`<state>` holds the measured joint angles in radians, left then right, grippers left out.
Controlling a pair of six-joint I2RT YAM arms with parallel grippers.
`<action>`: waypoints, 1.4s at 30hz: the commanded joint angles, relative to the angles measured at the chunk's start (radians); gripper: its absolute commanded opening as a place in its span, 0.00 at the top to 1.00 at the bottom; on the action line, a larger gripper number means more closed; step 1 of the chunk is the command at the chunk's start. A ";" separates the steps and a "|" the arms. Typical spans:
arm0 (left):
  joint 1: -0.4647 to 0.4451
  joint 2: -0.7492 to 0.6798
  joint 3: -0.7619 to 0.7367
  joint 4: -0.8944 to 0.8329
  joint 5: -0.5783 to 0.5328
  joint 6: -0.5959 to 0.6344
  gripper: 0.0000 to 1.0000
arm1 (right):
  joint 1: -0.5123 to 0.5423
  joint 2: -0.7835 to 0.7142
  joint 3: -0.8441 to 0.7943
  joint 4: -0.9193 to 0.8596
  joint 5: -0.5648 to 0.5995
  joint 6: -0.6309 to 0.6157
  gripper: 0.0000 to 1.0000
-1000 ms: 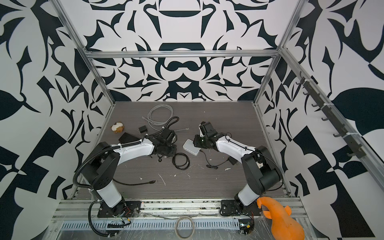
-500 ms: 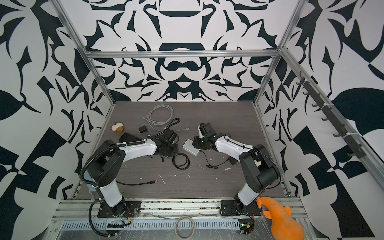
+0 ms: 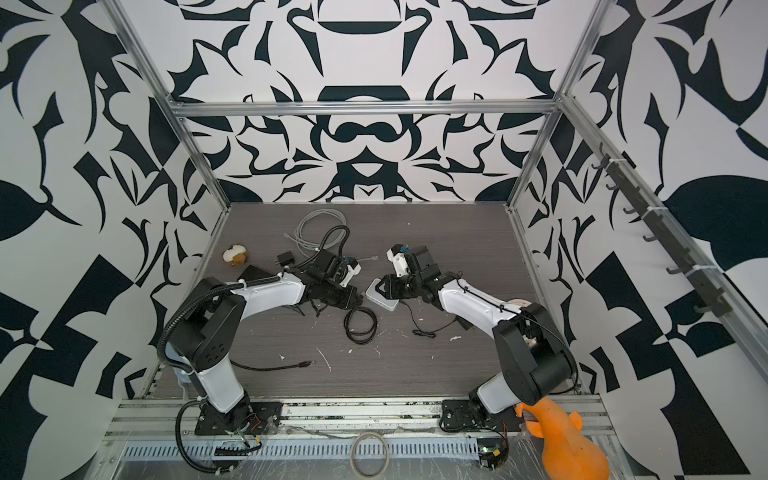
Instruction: Insert the plug into the switch port
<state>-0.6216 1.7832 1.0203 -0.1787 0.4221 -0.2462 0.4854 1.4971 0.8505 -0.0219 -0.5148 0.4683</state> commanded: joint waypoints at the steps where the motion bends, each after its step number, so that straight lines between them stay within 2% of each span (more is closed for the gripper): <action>1: 0.006 -0.008 0.053 -0.061 0.246 0.191 1.00 | -0.019 -0.009 -0.041 0.209 -0.179 0.041 0.63; 4: 0.007 0.000 0.084 -0.100 0.295 0.244 1.00 | -0.024 0.010 -0.052 0.269 -0.224 0.053 0.63; 10: 0.014 -0.025 0.102 -0.117 0.339 0.296 1.00 | -0.050 0.011 -0.074 0.332 -0.242 0.083 0.63; 18: 0.049 -0.009 0.126 -0.148 0.407 0.337 1.00 | -0.091 0.036 -0.117 0.399 -0.284 0.114 0.62; 25: 0.049 -0.027 0.126 -0.155 0.420 0.341 1.00 | -0.090 0.097 -0.178 0.689 -0.373 0.283 0.61; 30: 0.051 -0.045 0.110 -0.147 0.415 0.335 1.00 | -0.084 0.121 -0.180 0.720 -0.387 0.308 0.62; 33: 0.048 -0.054 0.114 -0.149 0.305 0.323 1.00 | -0.083 0.112 -0.176 0.670 -0.360 0.308 0.63; 35: 0.035 -0.078 0.107 -0.155 0.169 0.338 1.00 | -0.084 0.098 -0.157 0.555 -0.298 0.305 0.62; 38: 0.023 -0.128 0.067 -0.103 0.021 0.367 1.00 | -0.084 0.083 -0.127 0.404 -0.187 0.324 0.62; 40: 0.019 -0.157 0.039 -0.060 -0.053 0.383 1.00 | -0.083 0.090 -0.126 0.389 -0.137 0.384 0.62; 42: 0.012 -0.186 0.022 -0.030 -0.089 0.401 1.00 | -0.075 0.102 -0.140 0.447 -0.121 0.459 0.62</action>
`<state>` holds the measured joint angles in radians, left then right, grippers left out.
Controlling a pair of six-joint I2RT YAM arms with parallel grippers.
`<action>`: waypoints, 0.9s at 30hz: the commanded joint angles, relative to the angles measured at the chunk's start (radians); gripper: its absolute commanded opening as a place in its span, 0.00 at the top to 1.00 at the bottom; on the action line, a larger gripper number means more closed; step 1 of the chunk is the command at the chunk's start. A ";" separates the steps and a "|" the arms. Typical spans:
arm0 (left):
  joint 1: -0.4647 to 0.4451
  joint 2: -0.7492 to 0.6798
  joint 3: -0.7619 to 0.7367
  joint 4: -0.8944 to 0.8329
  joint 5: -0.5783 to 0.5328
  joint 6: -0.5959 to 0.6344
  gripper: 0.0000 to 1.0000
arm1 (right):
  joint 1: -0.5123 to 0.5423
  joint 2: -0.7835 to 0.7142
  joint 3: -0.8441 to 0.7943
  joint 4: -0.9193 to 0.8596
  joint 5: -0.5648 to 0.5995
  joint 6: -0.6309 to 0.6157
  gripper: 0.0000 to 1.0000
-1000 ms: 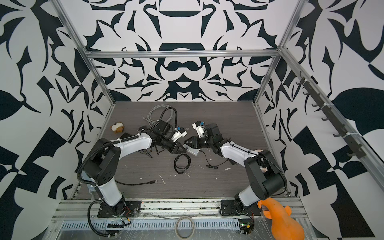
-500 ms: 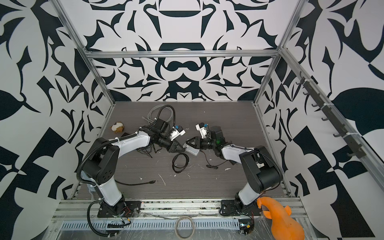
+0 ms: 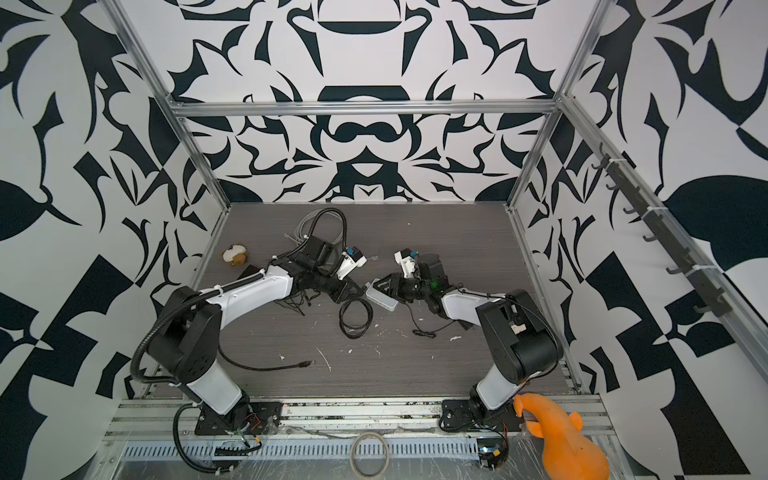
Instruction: Insert the plug into the switch port
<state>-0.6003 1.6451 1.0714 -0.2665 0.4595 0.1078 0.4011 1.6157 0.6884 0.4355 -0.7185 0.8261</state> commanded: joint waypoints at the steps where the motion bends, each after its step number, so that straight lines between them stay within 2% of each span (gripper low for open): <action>1: -0.020 -0.061 -0.037 0.072 -0.159 0.059 1.00 | 0.015 -0.016 0.018 0.003 0.105 0.141 0.62; 6: -0.123 -0.114 -0.105 0.184 -0.522 0.185 1.00 | 0.022 -0.035 0.014 -0.012 0.216 0.262 0.62; 8: -0.157 -0.118 -0.135 0.241 -0.640 0.258 1.00 | 0.026 -0.027 0.034 -0.004 0.200 0.273 0.62; 11: -0.187 -0.119 -0.161 0.303 -0.739 0.320 1.00 | 0.041 -0.010 0.055 0.068 0.156 0.317 0.62; 19: -0.235 -0.120 -0.189 0.365 -0.801 0.361 1.00 | 0.139 -0.010 0.074 0.117 0.269 0.437 0.60; 27: -0.244 -0.117 -0.188 0.363 -0.794 0.366 1.00 | 0.156 0.017 0.050 0.249 0.278 0.494 0.60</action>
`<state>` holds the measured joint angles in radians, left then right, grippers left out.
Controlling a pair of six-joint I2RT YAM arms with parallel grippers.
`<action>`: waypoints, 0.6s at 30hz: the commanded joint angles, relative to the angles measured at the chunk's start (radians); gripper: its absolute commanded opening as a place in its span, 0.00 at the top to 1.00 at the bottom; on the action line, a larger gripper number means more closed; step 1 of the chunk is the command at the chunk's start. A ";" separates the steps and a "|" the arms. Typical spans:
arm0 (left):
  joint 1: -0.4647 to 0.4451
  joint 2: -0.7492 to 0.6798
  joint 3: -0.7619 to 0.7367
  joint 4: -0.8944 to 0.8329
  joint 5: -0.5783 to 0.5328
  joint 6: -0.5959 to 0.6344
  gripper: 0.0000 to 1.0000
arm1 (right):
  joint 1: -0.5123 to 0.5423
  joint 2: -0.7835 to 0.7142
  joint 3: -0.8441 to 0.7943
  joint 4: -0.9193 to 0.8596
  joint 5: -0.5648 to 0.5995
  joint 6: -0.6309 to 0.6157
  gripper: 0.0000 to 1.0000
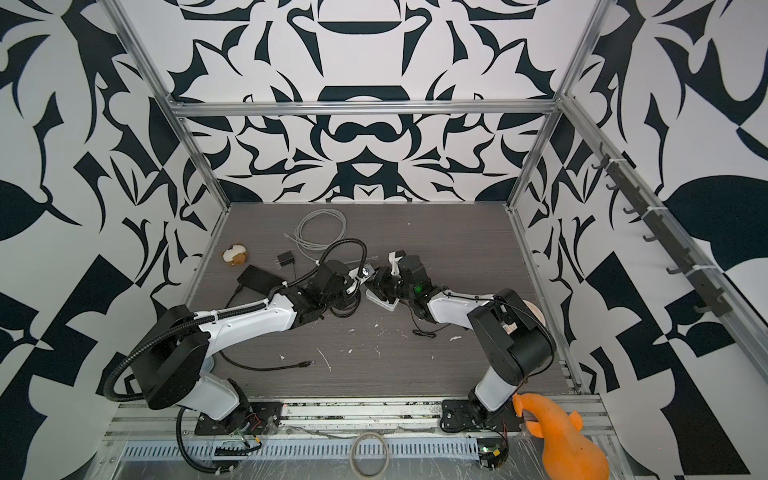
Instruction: Insert the plug into the switch port
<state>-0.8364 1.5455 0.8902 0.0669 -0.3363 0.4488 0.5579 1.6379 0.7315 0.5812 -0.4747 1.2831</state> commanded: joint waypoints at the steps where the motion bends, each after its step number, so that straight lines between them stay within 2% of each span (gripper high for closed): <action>1: -0.010 -0.020 -0.007 0.030 0.004 0.027 1.00 | -0.001 -0.006 0.004 0.111 0.043 0.041 0.60; 10: -0.012 -0.027 0.002 0.011 0.040 0.006 1.00 | -0.001 0.031 0.009 0.209 0.050 0.034 0.61; 18: -0.005 -0.052 0.010 -0.015 0.121 -0.035 1.00 | 0.005 0.094 0.009 0.339 -0.029 0.055 0.81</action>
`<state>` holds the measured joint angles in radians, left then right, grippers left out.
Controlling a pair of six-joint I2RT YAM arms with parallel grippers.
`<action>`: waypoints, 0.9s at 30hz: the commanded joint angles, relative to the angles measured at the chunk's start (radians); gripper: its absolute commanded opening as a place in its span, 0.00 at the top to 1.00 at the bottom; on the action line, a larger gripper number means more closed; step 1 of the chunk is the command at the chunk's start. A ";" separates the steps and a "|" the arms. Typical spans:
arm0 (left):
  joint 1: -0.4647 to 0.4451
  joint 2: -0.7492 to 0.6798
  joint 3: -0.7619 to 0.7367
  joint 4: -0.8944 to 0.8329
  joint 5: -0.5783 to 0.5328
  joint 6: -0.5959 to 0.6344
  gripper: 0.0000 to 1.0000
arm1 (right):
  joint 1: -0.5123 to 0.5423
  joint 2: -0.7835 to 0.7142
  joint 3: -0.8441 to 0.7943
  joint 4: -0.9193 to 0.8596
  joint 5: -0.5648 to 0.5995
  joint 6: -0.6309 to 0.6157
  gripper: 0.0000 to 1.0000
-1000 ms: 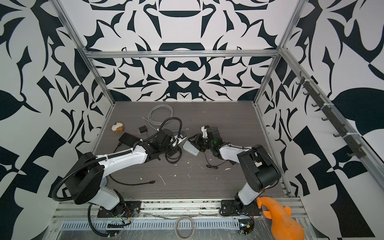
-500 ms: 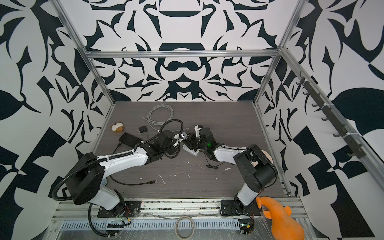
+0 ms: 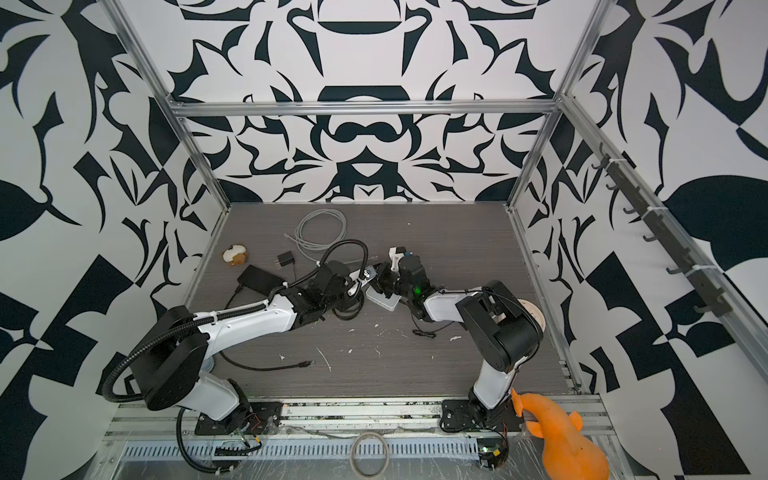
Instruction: Insert the plug into the switch port
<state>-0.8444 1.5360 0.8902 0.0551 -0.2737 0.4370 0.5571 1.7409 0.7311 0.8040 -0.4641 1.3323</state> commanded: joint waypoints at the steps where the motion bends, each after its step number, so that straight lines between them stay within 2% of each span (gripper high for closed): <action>1: 0.008 -0.046 0.013 -0.007 0.076 -0.034 1.00 | 0.006 -0.010 0.005 0.127 -0.045 0.004 0.81; 8: 0.028 -0.039 0.022 -0.006 0.101 -0.063 1.00 | 0.011 -0.058 -0.022 0.071 -0.044 -0.042 0.94; 10: 0.035 -0.034 0.029 -0.010 0.108 -0.077 1.00 | 0.011 -0.077 -0.024 0.038 -0.039 -0.066 0.94; 14: 0.065 -0.035 0.041 -0.034 0.180 -0.126 1.00 | 0.011 -0.109 -0.038 0.003 -0.027 -0.113 0.80; 17: 0.068 -0.040 0.043 -0.044 0.194 -0.132 1.00 | 0.013 -0.124 -0.050 0.012 -0.029 -0.118 0.78; 27: 0.068 -0.047 0.052 -0.060 0.173 -0.117 1.00 | 0.017 -0.124 -0.039 -0.015 -0.044 -0.128 0.90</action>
<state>-0.7788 1.5097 0.9104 0.0147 -0.1043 0.3180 0.5663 1.6394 0.6773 0.7620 -0.4835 1.2213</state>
